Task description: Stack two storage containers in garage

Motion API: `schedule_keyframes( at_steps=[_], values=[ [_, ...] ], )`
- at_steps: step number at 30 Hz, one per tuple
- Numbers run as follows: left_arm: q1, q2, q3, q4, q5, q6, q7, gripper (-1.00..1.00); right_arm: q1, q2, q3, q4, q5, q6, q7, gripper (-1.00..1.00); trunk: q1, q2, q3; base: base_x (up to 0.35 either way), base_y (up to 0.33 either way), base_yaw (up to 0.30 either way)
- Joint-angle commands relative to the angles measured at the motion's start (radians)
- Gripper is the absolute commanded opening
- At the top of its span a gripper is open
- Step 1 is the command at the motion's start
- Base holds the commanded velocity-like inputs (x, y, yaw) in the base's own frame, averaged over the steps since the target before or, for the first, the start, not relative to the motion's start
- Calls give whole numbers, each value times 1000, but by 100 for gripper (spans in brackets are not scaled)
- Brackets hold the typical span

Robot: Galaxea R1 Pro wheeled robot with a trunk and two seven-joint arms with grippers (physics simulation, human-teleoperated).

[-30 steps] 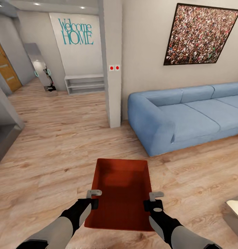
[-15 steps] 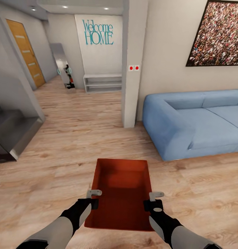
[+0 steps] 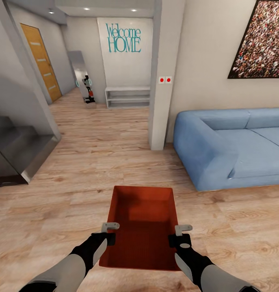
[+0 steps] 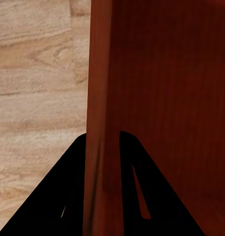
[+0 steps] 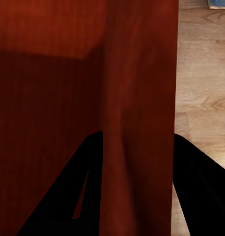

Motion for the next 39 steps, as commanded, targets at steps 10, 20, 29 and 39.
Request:
schedule_keyframes(
  at_steps=[10,20,29,39],
  values=[
    [-1,1,-7,-6,-27,8,11,-100,-1,-1,16,27,-25,-3,-7,-100,0,-1,-1,0,0,0],
    [-1,1,-7,-6,-27,8,11,-100,-1,1,16,27,-25,-3,-7,-100,0,-1,-1,0,0,199],
    [-1,0,-7,-4,-27,9,11,-100,-1,1,16,27,-25,-3,-7,-100,0,-1,-1,0,0,291],
    [-1,1,-7,-4,-26,9,11,-100,-1,1,16,27,-25,-3,-7,-100,0,-1,-1,2,0,291]
  ],
)
